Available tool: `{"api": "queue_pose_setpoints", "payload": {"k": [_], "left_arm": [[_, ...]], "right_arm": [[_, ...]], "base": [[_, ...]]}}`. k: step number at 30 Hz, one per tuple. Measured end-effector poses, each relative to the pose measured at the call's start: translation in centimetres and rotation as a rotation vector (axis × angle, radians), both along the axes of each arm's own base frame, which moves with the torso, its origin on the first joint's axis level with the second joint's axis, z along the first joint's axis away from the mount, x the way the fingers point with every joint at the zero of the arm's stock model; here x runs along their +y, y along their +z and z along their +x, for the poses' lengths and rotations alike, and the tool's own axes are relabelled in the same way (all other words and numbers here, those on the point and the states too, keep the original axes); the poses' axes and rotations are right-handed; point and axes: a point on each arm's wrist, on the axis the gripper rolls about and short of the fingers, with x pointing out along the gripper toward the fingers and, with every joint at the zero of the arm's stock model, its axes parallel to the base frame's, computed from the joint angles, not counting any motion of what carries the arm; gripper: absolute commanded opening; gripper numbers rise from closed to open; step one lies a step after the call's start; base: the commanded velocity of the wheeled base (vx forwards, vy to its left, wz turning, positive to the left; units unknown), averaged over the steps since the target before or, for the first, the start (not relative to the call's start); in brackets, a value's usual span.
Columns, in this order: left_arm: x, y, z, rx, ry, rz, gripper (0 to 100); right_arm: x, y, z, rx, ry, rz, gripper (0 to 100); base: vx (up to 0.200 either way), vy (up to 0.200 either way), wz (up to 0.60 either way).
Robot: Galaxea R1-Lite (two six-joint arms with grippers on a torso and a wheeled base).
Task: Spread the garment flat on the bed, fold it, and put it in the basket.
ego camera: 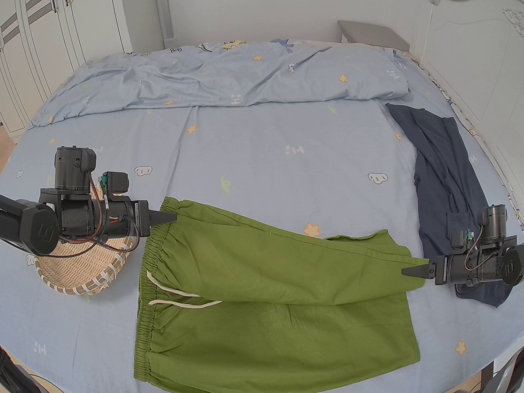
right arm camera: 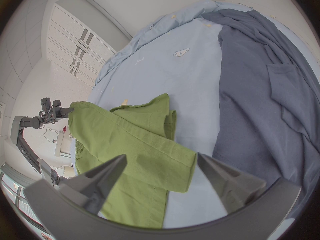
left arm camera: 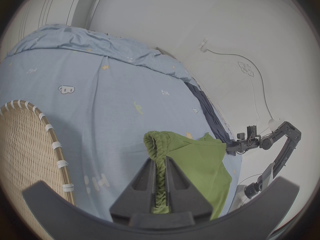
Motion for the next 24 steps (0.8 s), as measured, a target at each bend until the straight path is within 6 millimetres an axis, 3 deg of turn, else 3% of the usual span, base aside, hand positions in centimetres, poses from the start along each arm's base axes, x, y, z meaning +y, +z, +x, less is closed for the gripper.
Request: {"api": "queue_pose_setpoints", "payload": {"k": [17,24], "left_arm": [[0.2,-0.1,0.1,0.002,0.005,-0.001,0],[0.8,0.5,0.2,-0.033,0.024,-0.005,0]], "right_arm": [[-1.2,0.6,0.4,-0.070,-0.045,0.004,0],[-0.9,3.4,-0.6,-0.159,-0.047,0.004,0]], "base": [[0.000,0.000,0.00],[0.000,0.000,0.00]]}}
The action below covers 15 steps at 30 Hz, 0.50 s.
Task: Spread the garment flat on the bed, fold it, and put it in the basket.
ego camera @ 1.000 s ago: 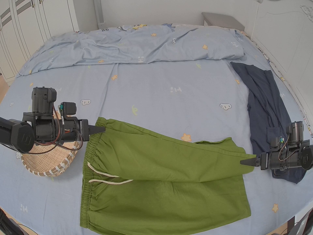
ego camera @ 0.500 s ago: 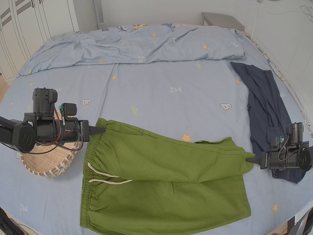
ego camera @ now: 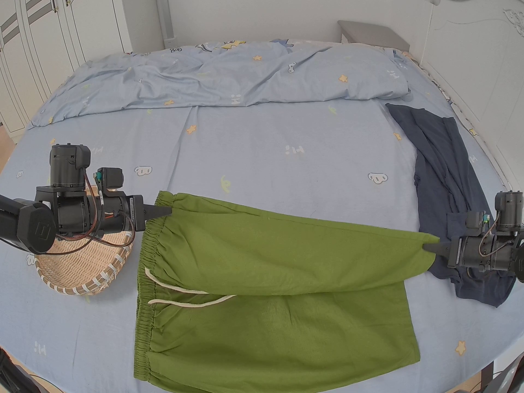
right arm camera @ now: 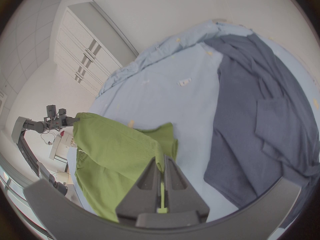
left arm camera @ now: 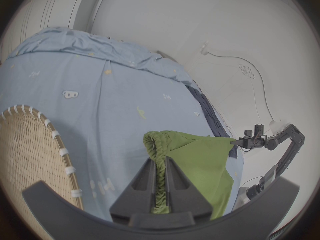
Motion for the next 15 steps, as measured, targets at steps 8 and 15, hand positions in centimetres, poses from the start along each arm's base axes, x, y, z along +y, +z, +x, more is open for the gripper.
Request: {"api": "queue_pose_setpoints", "payload": {"k": [8,15], "left_arm": [[1.0,0.8,0.2,-0.070,0.037,-0.009,0],[2.0,1.1,0.1,-0.093,0.064,-0.013,0]], "right_arm": [[1.7,5.9,-0.5,-0.098,0.041,-0.009,0],[3.9,10.6,-0.4,-0.175,0.084,-0.017,0]], "base": [[0.000,0.000,0.00],[0.000,0.000,0.00]]}}
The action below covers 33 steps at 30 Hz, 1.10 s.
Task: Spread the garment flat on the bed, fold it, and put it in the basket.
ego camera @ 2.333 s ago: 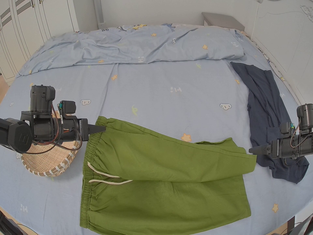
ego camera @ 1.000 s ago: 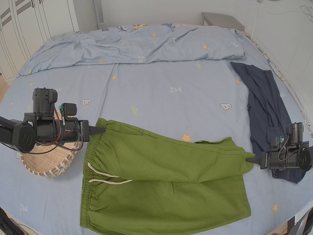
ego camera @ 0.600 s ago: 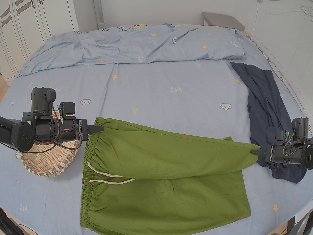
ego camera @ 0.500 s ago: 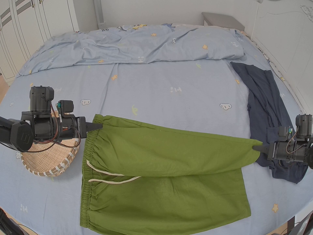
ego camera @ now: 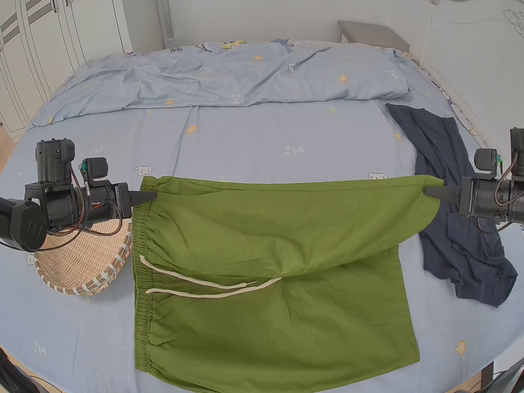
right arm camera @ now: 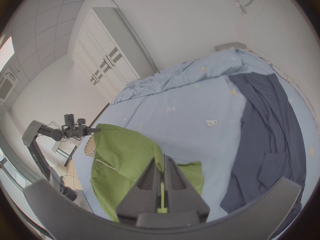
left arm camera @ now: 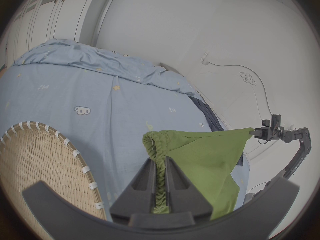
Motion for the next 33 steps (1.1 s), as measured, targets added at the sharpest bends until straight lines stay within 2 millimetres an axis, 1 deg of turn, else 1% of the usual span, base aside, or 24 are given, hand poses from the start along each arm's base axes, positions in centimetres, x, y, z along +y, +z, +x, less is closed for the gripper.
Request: {"api": "queue_pose_setpoints", "payload": {"k": [3,7,11,16,19,23,26,29,33], "left_arm": [[0.2,0.1,0.0,-0.003,0.005,-0.001,0],[0.4,0.2,-0.1,-0.006,0.009,-0.002,0],[0.4,0.2,-0.1,-0.008,0.009,-0.003,0],[0.4,0.2,-0.2,-0.008,0.010,-0.002,0],[0.4,0.2,-0.2,-0.008,0.010,-0.002,0],[0.4,0.2,-0.1,-0.007,0.010,-0.002,0],[0.4,0.1,-0.1,-0.006,0.010,-0.002,0],[0.4,0.1,0.0,-0.004,0.011,-0.002,0],[0.5,0.1,0.1,-0.007,0.012,-0.002,0]], "right_arm": [[0.8,1.3,-0.9,-0.028,0.024,0.011,0],[1.4,3.0,-3.1,-0.062,0.060,0.025,0],[1.7,4.2,-5.1,-0.074,0.086,0.032,0],[1.7,4.7,-6.3,-0.097,0.099,0.037,0],[1.6,4.3,-6.7,-0.089,0.102,0.036,0],[1.5,3.5,-6.7,-0.076,0.098,0.035,0],[1.4,3.1,-6.2,-0.068,0.094,0.034,0],[1.5,2.7,-5.3,-0.064,0.088,0.033,0],[1.7,2.1,-3.5,-0.071,0.078,0.034,0]], "base": [[0.000,0.000,0.00],[0.000,0.000,0.00],[0.000,0.000,0.00],[0.000,0.000,0.00],[0.000,0.000,0.00],[0.000,0.000,0.00],[0.000,0.000,0.00],[0.000,0.000,0.00],[0.000,0.000,0.00]]}}
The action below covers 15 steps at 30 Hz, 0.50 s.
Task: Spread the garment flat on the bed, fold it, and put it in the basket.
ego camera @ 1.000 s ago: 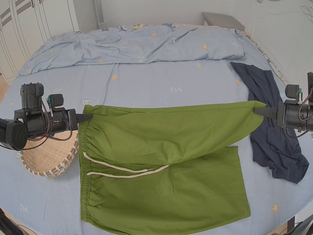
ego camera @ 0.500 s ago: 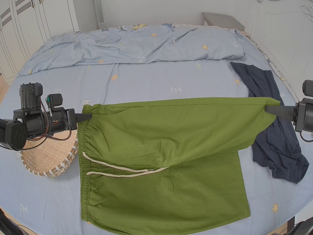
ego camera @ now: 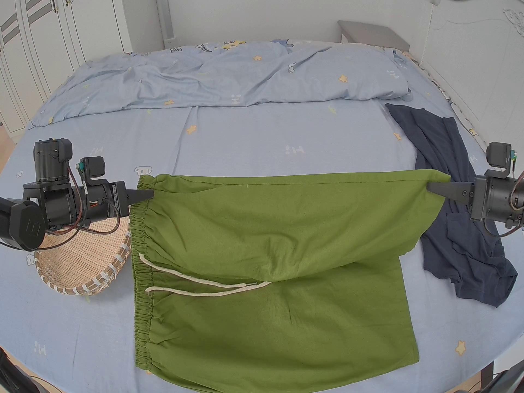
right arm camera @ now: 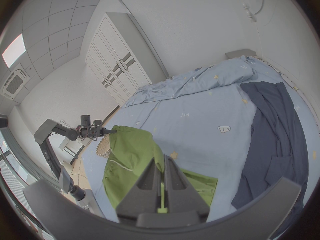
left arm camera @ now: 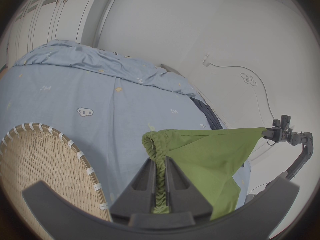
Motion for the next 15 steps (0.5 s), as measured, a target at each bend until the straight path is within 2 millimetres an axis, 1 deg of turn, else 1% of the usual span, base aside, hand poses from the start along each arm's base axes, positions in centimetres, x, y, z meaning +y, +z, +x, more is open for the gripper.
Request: {"api": "queue_pose_setpoints", "payload": {"k": [8,11,15], "left_arm": [[0.4,0.2,0.4,-0.034,0.011,0.000,0],[0.6,0.2,0.8,-0.068,0.019,-0.001,0],[0.9,-0.3,1.5,-0.091,0.028,-0.001,0]], "right_arm": [[0.2,-1.0,4.4,0.000,-0.028,0.001,0],[0.2,-1.0,6.0,-0.011,-0.038,0.002,0],[0.1,-0.9,8.3,-0.030,-0.054,0.005,0]], "base": [[0.000,0.000,0.00],[0.000,0.000,0.00],[0.000,0.000,0.00]]}}
